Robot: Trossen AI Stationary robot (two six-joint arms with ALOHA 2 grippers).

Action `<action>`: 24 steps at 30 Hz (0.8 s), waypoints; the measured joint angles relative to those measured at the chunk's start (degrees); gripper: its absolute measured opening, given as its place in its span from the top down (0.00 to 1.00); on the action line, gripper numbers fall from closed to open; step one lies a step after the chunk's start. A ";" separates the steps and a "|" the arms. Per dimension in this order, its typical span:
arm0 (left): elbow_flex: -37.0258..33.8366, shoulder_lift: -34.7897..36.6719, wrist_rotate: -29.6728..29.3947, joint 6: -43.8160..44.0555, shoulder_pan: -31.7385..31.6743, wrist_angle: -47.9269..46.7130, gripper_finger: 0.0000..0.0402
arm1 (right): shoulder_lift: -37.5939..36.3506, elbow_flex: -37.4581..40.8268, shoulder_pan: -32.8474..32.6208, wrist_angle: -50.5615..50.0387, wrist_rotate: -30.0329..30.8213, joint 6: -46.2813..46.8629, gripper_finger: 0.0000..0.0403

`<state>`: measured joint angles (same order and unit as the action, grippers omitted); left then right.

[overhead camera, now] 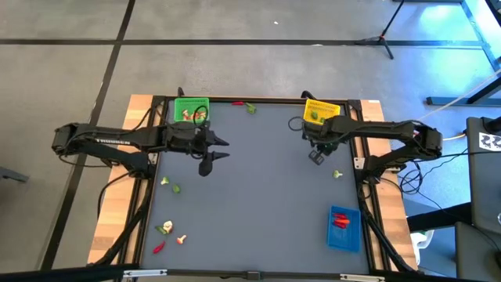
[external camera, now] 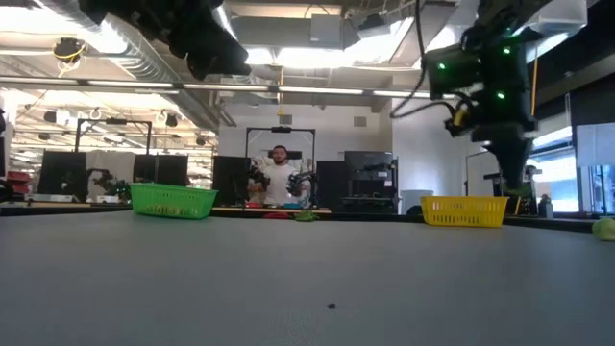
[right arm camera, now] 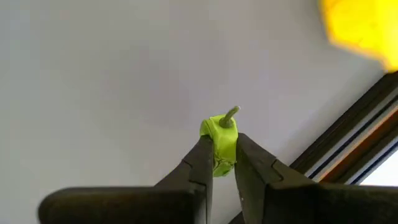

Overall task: Sort produce into baskets
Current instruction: Put the green chili pepper into the yellow bin

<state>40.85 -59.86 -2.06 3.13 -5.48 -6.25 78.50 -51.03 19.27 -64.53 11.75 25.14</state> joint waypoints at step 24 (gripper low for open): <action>-3.95 -0.55 -1.10 2.75 0.13 3.52 0.55 | 5.74 -5.42 24.94 28.76 3.13 -18.75 0.89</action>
<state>36.91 -60.40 -3.16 5.88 -5.34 -2.73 84.24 -56.45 44.21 -35.77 14.88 6.39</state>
